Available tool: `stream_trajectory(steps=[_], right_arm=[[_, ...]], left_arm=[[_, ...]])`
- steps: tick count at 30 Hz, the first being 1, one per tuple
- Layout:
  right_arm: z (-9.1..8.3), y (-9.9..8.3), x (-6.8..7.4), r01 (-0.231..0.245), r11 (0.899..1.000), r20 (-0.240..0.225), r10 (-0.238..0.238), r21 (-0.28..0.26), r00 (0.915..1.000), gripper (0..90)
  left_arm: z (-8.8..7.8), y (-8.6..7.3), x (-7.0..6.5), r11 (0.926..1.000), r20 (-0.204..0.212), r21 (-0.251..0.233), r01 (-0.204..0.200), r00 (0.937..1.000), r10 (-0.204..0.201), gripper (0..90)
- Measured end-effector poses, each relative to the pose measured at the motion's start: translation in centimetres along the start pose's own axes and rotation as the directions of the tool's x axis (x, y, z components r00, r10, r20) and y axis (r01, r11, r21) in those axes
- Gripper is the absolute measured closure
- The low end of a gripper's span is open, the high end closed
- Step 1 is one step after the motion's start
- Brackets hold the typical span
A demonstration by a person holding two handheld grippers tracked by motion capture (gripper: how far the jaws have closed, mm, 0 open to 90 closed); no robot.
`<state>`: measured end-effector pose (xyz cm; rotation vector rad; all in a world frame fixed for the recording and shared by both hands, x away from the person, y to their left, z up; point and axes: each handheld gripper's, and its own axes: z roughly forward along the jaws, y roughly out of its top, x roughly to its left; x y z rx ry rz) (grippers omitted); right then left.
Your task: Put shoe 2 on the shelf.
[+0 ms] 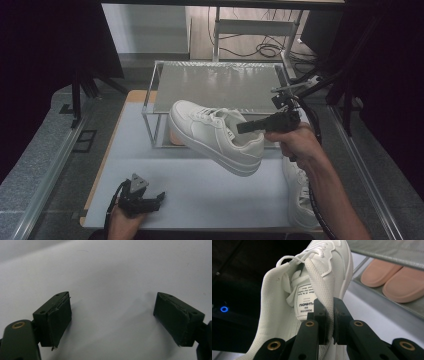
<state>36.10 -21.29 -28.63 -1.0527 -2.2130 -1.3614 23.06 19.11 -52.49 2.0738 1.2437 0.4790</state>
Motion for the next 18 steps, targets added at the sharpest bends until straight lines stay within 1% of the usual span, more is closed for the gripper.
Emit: stream_trajectory(steps=[3, 4, 5, 6, 8, 9, 10, 11, 12, 13, 15, 16, 17, 18], right_arm=[[-0.2, 0.4, -0.2, -0.013, 0.999, -0.005, 0.013, -0.03, 0.9999, 83.4], [-0.2, 0.4, -0.2, -0.013, 0.999, -0.005, 0.013, -0.03, 0.9999, 83.4], [-0.4, 0.8, -0.2, -0.022, 0.998, -0.001, 0.022, -0.051, 0.9998, 83.4], [-0.4, 0.9, -0.3, -0.03, 0.998, 0.009, 0.03, -0.061, 0.9995, 83.4], [-0.5, 1.1, -0.3, -0.029, 0.998, 0.015, 0.03, -0.064, 0.9994, 83.4], [-0.5, 1.5, -0.4, -0.041, 0.996, 0.028, 0.044, -0.085, 0.9987, 83.3], [-0.5, 1.5, -0.4, -0.041, 0.996, 0.028, 0.044, -0.085, 0.9987, 83.3], [-0.6, 1.7, -0.6, -0.052, 0.994, 0.036, 0.056, -0.101, 0.9978, 83.3], [-0.6, 1.7, -0.6, -0.052, 0.994, 0.036, 0.056, -0.101, 0.9978, 83.3], [-0.6, 2.0, -1.0, -0.067, 0.99, 0.038, 0.072, -0.121, 0.9967, 83.3], [-0.5, 2.1, -1.1, -0.072, 0.989, 0.041, 0.078, -0.13, 0.9961, 83.2], [-0.5, 2.3, -1.3, -0.083, 0.987, 0.04, 0.089, -0.139, 0.9952, 83.2], [-0.5, 2.4, -1.4, -0.089, 0.985, 0.051, 0.098, -0.145, 0.9939, 83.1], [-0.4, 2.7, -1.6, -0.103, 0.982, 0.064, 0.114, -0.16, 0.9913, 83.1]], left_arm=[[0.0, 0.0, 0.0, 1.0, 0.001, 0.003, -0.004, 1.0, 0.004, 14.9], [0.0, 0.0, 0.0, 1.0, 0.001, 0.003, -0.004, 1.0, 0.004, 14.8], [0.0, 0.0, 0.0, 1.0, 0.0, 0.002, -0.002, 1.0, 0.002, 14.9], [0.0, 0.0, 0.0, 1.0, 0.0, 0.002, -0.002, 1.0, 0.002, 14.9], [0.0, 0.0, 0.0, 1.0, 0.0, 0.002, -0.002, 1.0, 0.002, 14.8], [0.0, 0.0, 0.0, 1.0, 0.001, 0.002, 0.001, 1.0, -0.001, 14.9], [0.0, 0.0, 0.0, 1.0, 0.0, 0.002, 0.001, 1.0, -0.001, 14.9], [0.0, 0.0, 0.0, 1.0, 0.0, 0.002, 0.001, 1.0, -0.001, 14.9], [0.0, 0.0, 0.0, 1.0, 0.001, 0.001, 0.001, 1.0, -0.001, 14.9], [0.0, 0.0, 0.0, 1.0, 0.001, 0.002, 0.0, 1.0, 0.0, 14.9], [0.0, 0.0, 0.0, 1.0, 0.001, 0.001, 0.0, 1.0, 0.0, 14.9], [0.0, 0.0, 0.0, 1.0, 0.0, 0.002, 0.0, 1.0, 0.0, 14.9], [0.0, 0.0, 0.0, 1.0, 0.001, 0.002, 0.0, 1.0, 0.0, 14.9], [0.0, 0.0, 0.0, 1.0, 0.001, 0.002, 0.0, 1.0, 0.0, 14.9]])
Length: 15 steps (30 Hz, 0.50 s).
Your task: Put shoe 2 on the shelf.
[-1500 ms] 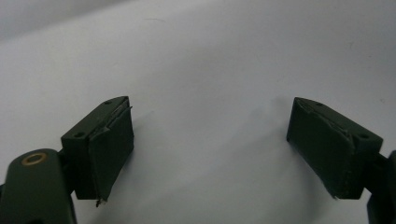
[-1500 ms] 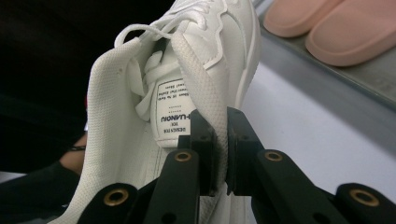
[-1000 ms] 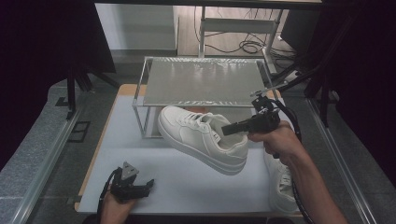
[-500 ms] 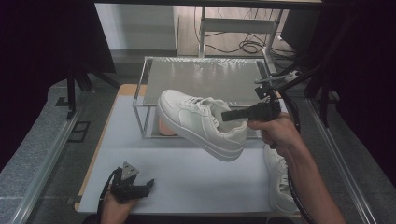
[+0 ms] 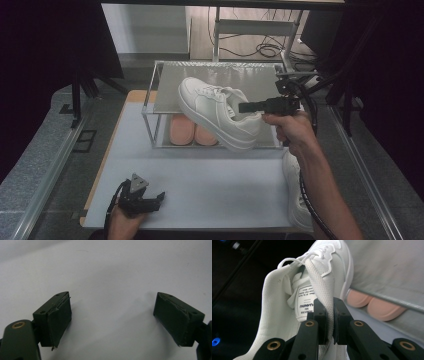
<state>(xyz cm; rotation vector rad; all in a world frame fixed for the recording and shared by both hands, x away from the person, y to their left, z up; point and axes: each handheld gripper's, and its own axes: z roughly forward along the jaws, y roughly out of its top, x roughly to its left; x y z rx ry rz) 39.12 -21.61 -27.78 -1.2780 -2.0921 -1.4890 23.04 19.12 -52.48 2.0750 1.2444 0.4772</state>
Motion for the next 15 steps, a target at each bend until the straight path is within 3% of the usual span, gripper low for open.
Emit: stream_trajectory(steps=[10, 15], right_arm=[[0.7, 0.7, -1.7, -0.063, 0.995, 0.059, 0.068, -0.082, 0.9959, 83.0], [1.2, 1.2, -2.5, -0.092, 0.987, 0.114, 0.107, -0.134, 0.9877, 82.8]], left_arm=[[0.0, 0.0, 0.0, 1.0, 0.0, -0.002, 0.0, 1.0, 0.0, 14.9], [0.0, 0.0, 0.0, 1.0, 0.0, -0.002, 0.0, 1.0, 0.0, 14.9]])
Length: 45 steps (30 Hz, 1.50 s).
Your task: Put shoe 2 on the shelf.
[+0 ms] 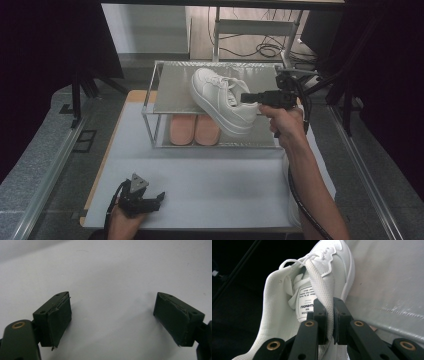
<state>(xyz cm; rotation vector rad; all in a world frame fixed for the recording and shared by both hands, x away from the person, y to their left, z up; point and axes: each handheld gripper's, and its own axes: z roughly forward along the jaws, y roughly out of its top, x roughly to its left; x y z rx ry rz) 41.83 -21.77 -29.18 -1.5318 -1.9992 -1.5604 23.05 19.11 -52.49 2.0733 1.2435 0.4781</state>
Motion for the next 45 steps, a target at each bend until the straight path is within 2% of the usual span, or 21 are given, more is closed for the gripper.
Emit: stream_trajectory(steps=[5, 9, 11, 12, 14, 17, 18, 19, 22, 27, 28, 29, 31, 35, 37, 38, 39, 43, 45], right_arm=[[0.5, 0.2, -0.1, -0.003, 1.0, 0.046, 0.004, -0.029, 0.9989, 82.7], [0.9, 0.5, -0.5, -0.021, 0.997, 0.091, 0.028, -0.068, 0.9955, 82.6], [1.0, 0.6, -0.5, -0.023, 0.997, 0.1, 0.03, -0.071, 0.9946, 82.6], [1.4, 0.7, -0.7, -0.022, 0.997, 0.124, 0.031, -0.077, 0.9919, 82.2], [1.7, 0.6, -0.8, -0.015, 0.997, 0.141, 0.025, -0.072, 0.9897, 81.4], [2.0, 0.5, -0.7, -0.015, 0.997, 0.128, 0.025, -0.078, 0.9914, 80.0], [2.1, 0.5, -0.2, 0.025, 0.997, 0.163, -0.013, -0.075, 0.9865, 78.8], [2.1, 0.5, -0.2, 0.025, 0.997, 0.163, -0.013, -0.075, 0.9865, 78.8], [2.6, 0.5, 0.6, 0.094, 0.994, 0.199, -0.081, -0.056, 0.9767, 73.4], [2.4, 0.6, 0.6, 0.11, 0.993, 0.185, -0.1, -0.044, 0.9776, 67.2], [1.9, 0.6, 0.4, 0.111, 0.993, 0.162, -0.102, -0.05, 0.9816, 63.7], [1.9, 0.6, 0.4, 0.111, 0.993, 0.162, -0.102, -0.05, 0.9816, 63.7], [0.9, 0.6, 0.4, 0.137, 0.989, 0.178, -0.126, -0.053, 0.9759, 60.2], [-0.4, 0.5, 0.3, 0.154, 0.987, 0.17, -0.143, -0.054, 0.9751, 59.9], [-1.3, 0.2, 0.3, 0.172, 0.983, 0.178, -0.159, -0.062, 0.9711, 62.4], [-1.7, 0.0, 0.3, 0.186, 0.981, 0.195, -0.173, -0.054, 0.9655, 62.5], [-2.3, -0.3, 0.2, 0.211, 0.976, 0.217, -0.197, -0.045, 0.9561, 63.9], [-3.0, -1.5, -0.4, 0.236, 0.971, 0.212, -0.225, -0.028, 0.9511, 63.7], [-3.1, -2.2, -0.6, 0.258, 0.966, 0.232, -0.248, -0.011, 0.9407, 63.2]], left_arm=[[0.0, 0.0, 0.0, 1.0, -0.002, 0.001, -0.002, 1.0, 0.002, 14.9], [0.0, 0.0, 0.0, 1.0, -0.003, 0.001, -0.002, 1.0, 0.002, 14.9], [0.0, 0.0, 0.0, 1.0, -0.003, 0.0, -0.002, 1.0, 0.002, 14.9], [0.0, 0.0, 0.0, 1.0, -0.003, 0.0, -0.002, 1.0, 0.002, 14.9], [0.0, 0.0, 0.0, 1.0, -0.003, 0.0, -0.002, 1.0, 0.002, 14.9], [0.0, 0.0, 0.0, 1.0, -0.003, 0.0, -0.002, 1.0, 0.002, 14.9], [0.0, 0.0, 0.0, 1.0, -0.002, 0.001, -0.002, 1.0, 0.002, 14.9], [0.0, 0.0, 0.0, 1.0, -0.003, 0.0, -0.002, 1.0, 0.002, 14.9], [0.0, 0.0, 0.0, 1.0, -0.004, 0.0, -0.002, 1.0, 0.002, 14.9], [0.0, 0.0, 0.0, 1.0, -0.004, 0.0, -0.002, 1.0, 0.002, 14.9], [0.0, 0.0, 0.0, 1.0, -0.004, 0.0, -0.002, 1.0, 0.002, 14.9], [0.0, 0.0, 0.0, 1.0, -0.004, 0.0, -0.002, 1.0, 0.002, 14.9], [0.0, 0.0, 0.0, 1.0, -0.004, -0.001, -0.002, 1.0, 0.002, 14.9], [0.0, 0.0, 0.0, 1.0, -0.005, -0.001, -0.003, 1.0, 0.003, 15.0], [0.0, 0.0, 0.0, 1.0, -0.006, -0.001, -0.002, 1.0, 0.002, 15.0], [0.0, 0.0, 0.0, 1.0, -0.006, -0.002, -0.003, 1.0, 0.003, 15.0], [0.0, -0.1, 0.0, 1.0, -0.006, -0.002, -0.002, 1.0, 0.002, 15.1], [0.0, -0.1, 0.0, 1.0, -0.007, -0.002, -0.002, 1.0, 0.002, 15.1], [0.0, -0.1, -0.1, 1.0, -0.007, -0.003, -0.002, 1.0, 0.002, 15.1]])
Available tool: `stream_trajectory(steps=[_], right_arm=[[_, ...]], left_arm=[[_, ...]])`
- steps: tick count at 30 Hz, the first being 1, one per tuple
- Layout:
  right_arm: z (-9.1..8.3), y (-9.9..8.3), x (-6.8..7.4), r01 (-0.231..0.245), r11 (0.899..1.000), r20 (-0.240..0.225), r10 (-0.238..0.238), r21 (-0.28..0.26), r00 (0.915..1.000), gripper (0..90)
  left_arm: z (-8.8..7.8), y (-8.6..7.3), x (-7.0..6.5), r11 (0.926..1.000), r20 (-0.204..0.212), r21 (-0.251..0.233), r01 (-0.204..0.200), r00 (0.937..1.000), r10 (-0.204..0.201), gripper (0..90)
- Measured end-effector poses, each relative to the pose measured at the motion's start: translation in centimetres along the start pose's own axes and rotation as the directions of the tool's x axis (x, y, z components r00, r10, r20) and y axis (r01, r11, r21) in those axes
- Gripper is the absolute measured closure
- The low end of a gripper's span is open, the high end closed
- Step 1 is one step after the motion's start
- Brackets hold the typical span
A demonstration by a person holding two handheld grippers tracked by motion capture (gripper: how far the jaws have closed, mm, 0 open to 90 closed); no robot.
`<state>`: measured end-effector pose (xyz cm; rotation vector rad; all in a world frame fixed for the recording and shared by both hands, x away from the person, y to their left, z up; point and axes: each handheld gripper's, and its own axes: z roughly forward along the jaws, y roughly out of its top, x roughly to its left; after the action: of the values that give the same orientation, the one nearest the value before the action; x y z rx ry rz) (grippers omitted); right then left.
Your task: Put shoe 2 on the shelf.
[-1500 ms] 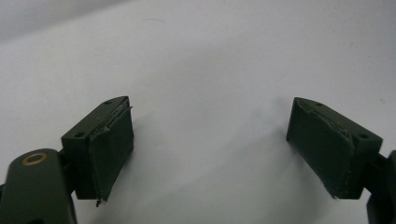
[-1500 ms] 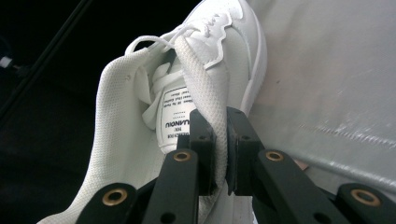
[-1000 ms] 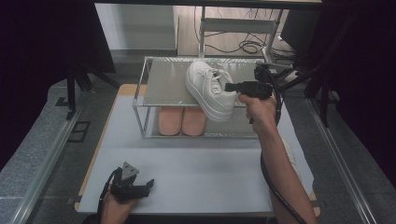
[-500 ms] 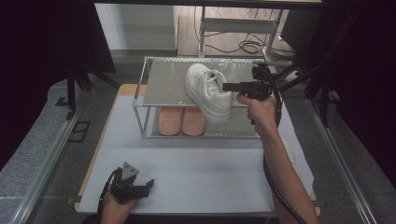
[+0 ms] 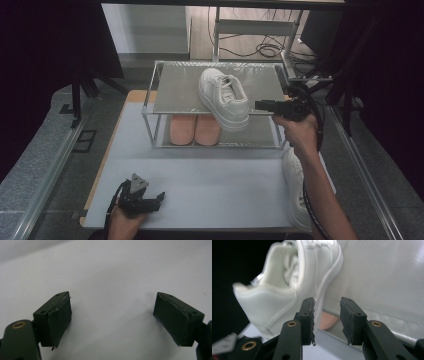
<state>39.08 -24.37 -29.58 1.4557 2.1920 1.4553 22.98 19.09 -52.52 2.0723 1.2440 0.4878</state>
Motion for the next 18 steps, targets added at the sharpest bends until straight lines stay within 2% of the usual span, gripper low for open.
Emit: stream_trajectory(steps=[3, 5, 6, 7, 9, 10, 11, 15, 16, 17, 18], right_arm=[[-0.1, -0.7, 0.1, 0.029, 1.0, 0.026, -0.029, 0.006, 0.9992, 65.2], [-0.1, -1.8, 0.3, 0.055, 0.998, 0.016, -0.056, 0.01, 0.9983, 72.8], [-0.1, -1.8, 0.3, 0.055, 0.998, 0.016, -0.056, 0.01, 0.9983, 72.8], [-0.1, -2.6, 0.6, 0.09, 0.996, 0.015, -0.09, 0.016, 0.9958, 79.6], [-0.1, -3.5, 1.0, 0.125, 0.992, 0.01, -0.125, 0.026, 0.9921, 85.6], [-0.1, -3.5, 1.0, 0.125, 0.992, 0.01, -0.125, 0.026, 0.9921, 85.6], [-0.2, -4.2, 1.4, 0.148, 0.989, 0.001, -0.148, 0.021, 0.9889, 89.7], [-0.2, -5.3, 2.3, 0.185, 0.983, -0.021, -0.185, 0.01, 0.9825, 90.0], [-0.2, -5.3, 2.3, 0.185, 0.983, -0.021, -0.185, 0.01, 0.9825, 90.0], [-0.1, -5.6, 2.8, 0.213, 0.977, -0.017, -0.213, 0.004, 0.977, 89.9], [-0.1, -5.6, 2.8, 0.213, 0.977, -0.017, -0.213, 0.004, 0.977, 89.9]], left_arm=[[0.0, 0.0, 0.0, 1.0, 0.0, -0.001, 0.0, 1.0, 0.0, 15.1], [0.0, 0.0, 0.0, 1.0, 0.0, -0.004, 0.003, 1.0, -0.003, 15.1], [0.0, 0.0, 0.0, 1.0, 0.0, -0.004, 0.003, 1.0, -0.003, 15.1], [0.0, 0.0, 0.0, 1.0, -0.001, -0.004, 0.003, 1.0, -0.003, 15.1], [0.0, 0.0, 0.0, 1.0, -0.001, -0.005, 0.004, 1.0, -0.004, 15.1], [0.0, 0.0, 0.0, 1.0, -0.001, -0.005, 0.004, 1.0, -0.004, 15.1], [0.0, 0.0, -0.1, 1.0, -0.003, -0.006, 0.004, 1.0, -0.004, 15.2], [0.0, 0.0, -0.1, 1.0, -0.003, -0.006, 0.004, 1.0, -0.004, 15.2], [0.0, 0.0, -0.1, 1.0, -0.003, -0.006, 0.004, 1.0, -0.004, 15.2], [0.0, 0.0, -0.1, 1.0, -0.002, -0.006, 0.004, 1.0, -0.004, 15.2], [0.0, 0.0, -0.1, 1.0, -0.002, -0.006, 0.004, 1.0, -0.004, 15.2]])
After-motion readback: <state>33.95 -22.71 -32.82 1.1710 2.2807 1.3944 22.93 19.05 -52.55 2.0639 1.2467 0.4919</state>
